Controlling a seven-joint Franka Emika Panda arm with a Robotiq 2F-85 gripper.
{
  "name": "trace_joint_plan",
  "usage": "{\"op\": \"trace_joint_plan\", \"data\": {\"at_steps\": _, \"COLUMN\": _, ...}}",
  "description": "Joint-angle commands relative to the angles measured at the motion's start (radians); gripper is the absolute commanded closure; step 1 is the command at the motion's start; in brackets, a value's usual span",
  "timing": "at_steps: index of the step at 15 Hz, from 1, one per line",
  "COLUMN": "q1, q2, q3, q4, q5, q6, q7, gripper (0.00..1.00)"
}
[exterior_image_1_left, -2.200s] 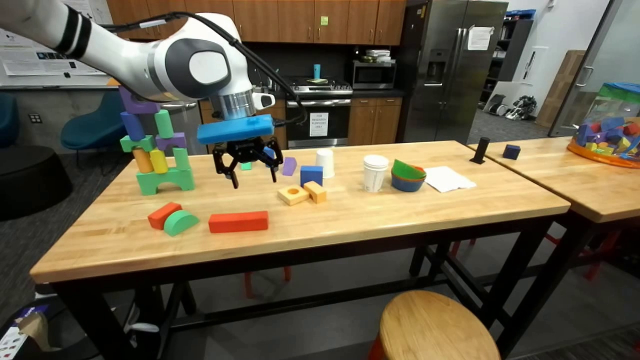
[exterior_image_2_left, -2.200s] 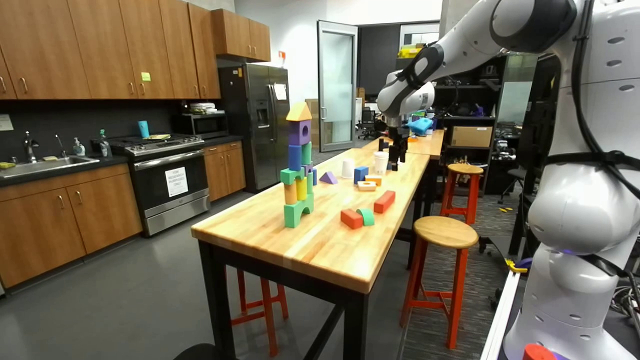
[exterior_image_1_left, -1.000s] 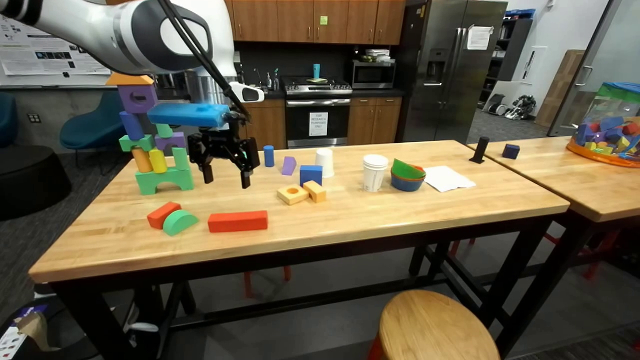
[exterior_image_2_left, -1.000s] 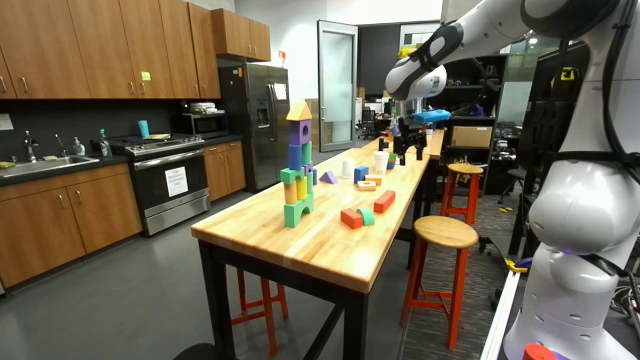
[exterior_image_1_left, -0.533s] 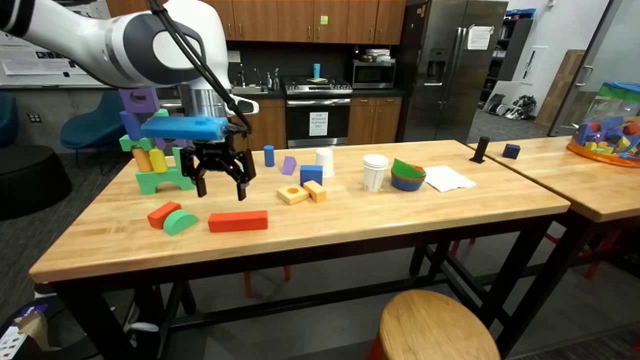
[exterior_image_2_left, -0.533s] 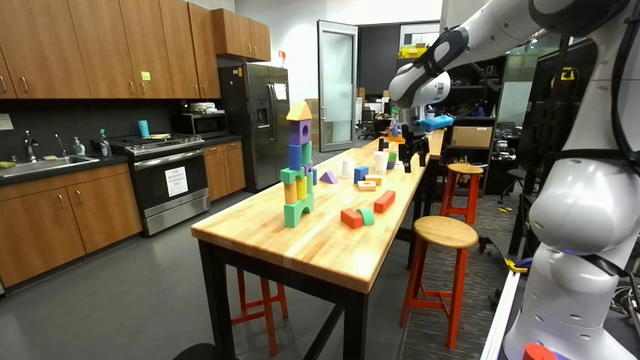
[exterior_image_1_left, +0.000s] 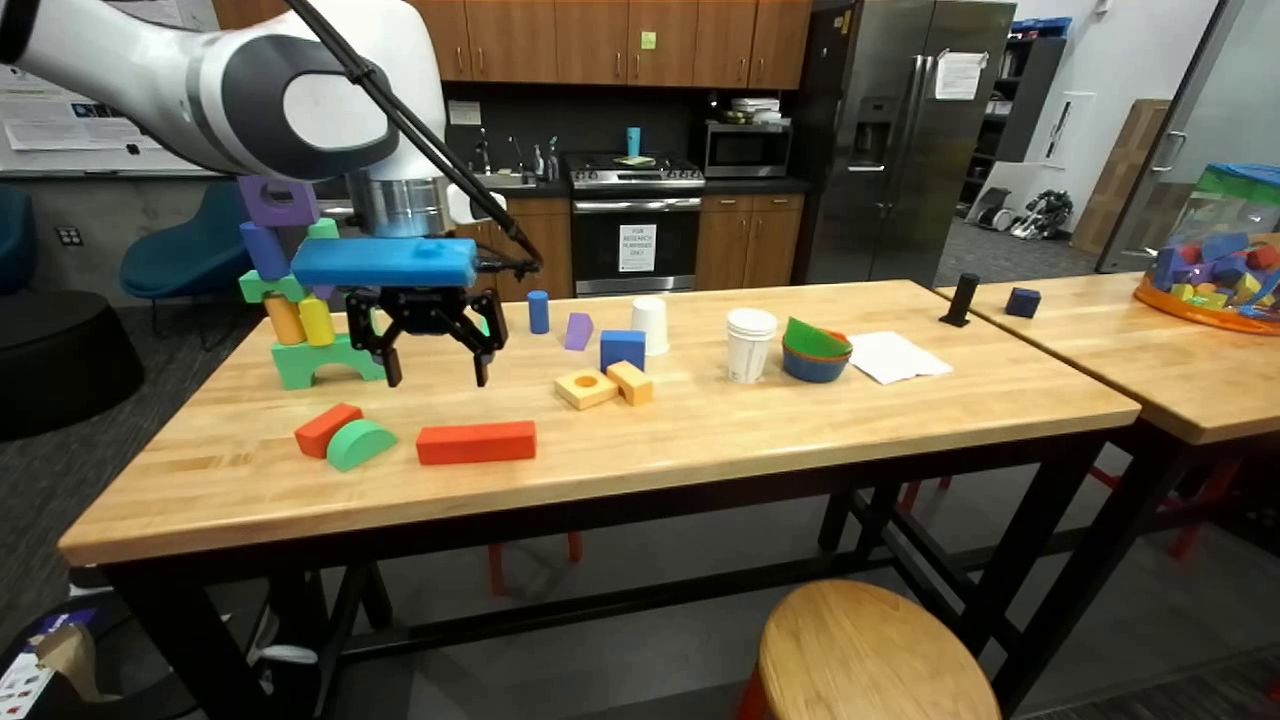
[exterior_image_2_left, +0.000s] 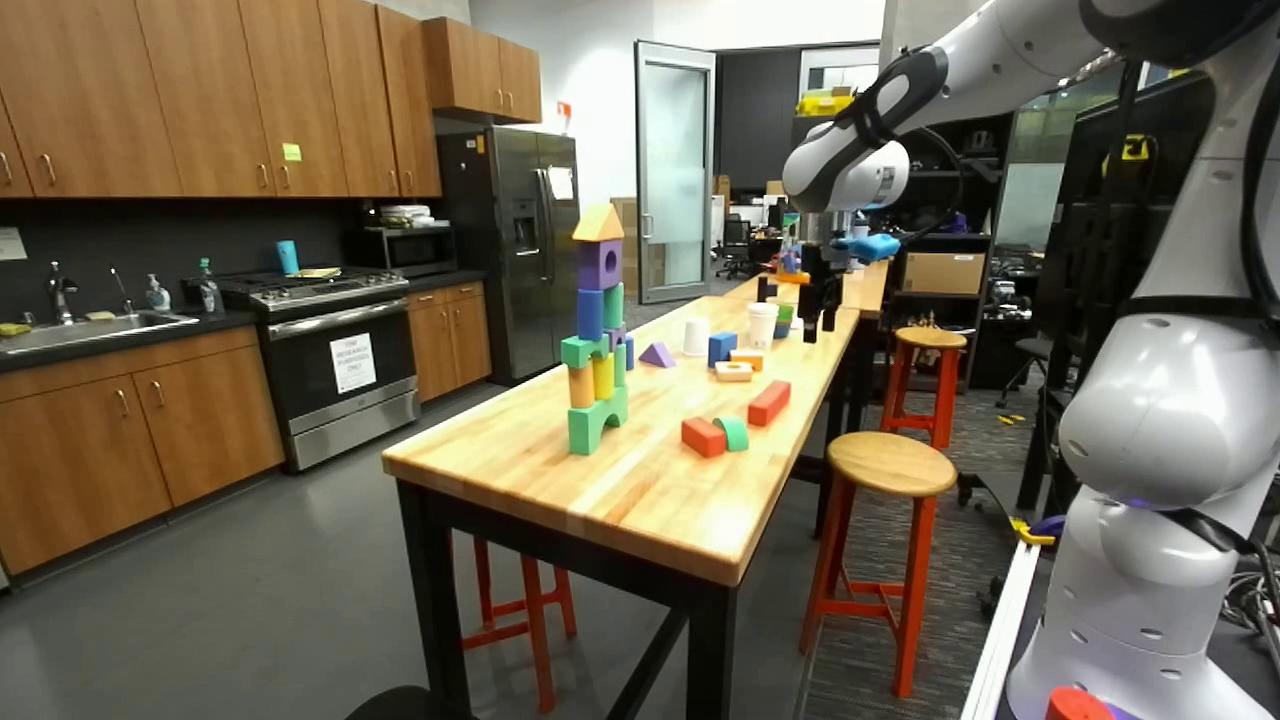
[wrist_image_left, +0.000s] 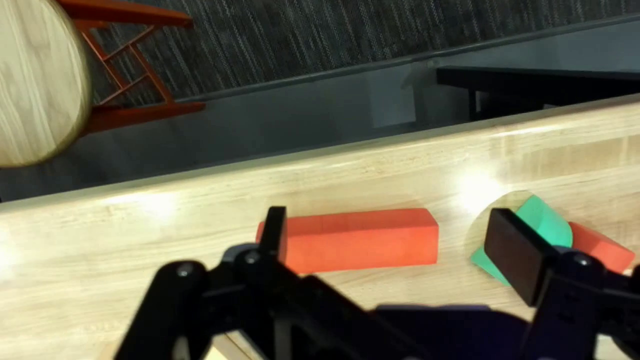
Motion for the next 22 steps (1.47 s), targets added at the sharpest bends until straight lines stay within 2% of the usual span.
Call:
{"op": "trace_joint_plan", "data": {"at_steps": 1, "q1": 0.013, "q2": -0.037, "q3": -0.024, "q4": 0.011, "q5": 0.04, "q6": -0.058, "q7": -0.026, "gripper": 0.0}}
{"op": "trace_joint_plan", "data": {"at_steps": 4, "q1": 0.005, "q2": -0.073, "q3": -0.033, "q4": 0.014, "q5": 0.006, "q6": -0.101, "q7": -0.005, "gripper": 0.0}}
{"op": "trace_joint_plan", "data": {"at_steps": 8, "q1": 0.001, "q2": -0.121, "q3": -0.049, "q4": -0.007, "q5": -0.056, "q6": -0.092, "q7": -0.001, "gripper": 0.0}}
{"op": "trace_joint_plan", "data": {"at_steps": 11, "q1": -0.019, "q2": -0.121, "q3": -0.052, "q4": -0.004, "q5": -0.131, "q6": -0.04, "q7": 0.158, "gripper": 0.0}}
{"op": "trace_joint_plan", "data": {"at_steps": 13, "q1": -0.01, "q2": -0.136, "q3": -0.062, "q4": -0.018, "q5": -0.221, "q6": 0.022, "q7": 0.047, "gripper": 0.0}}
{"op": "trace_joint_plan", "data": {"at_steps": 16, "q1": 0.0, "q2": -0.135, "q3": -0.077, "q4": -0.02, "q5": -0.271, "q6": 0.089, "q7": -0.077, "gripper": 0.0}}
{"op": "trace_joint_plan", "data": {"at_steps": 19, "q1": 0.012, "q2": -0.155, "q3": -0.067, "q4": -0.04, "q5": -0.256, "q6": 0.136, "q7": -0.141, "gripper": 0.0}}
{"op": "trace_joint_plan", "data": {"at_steps": 22, "q1": 0.042, "q2": -0.177, "q3": -0.052, "q4": -0.044, "q5": -0.201, "q6": 0.094, "q7": -0.153, "gripper": 0.0}}
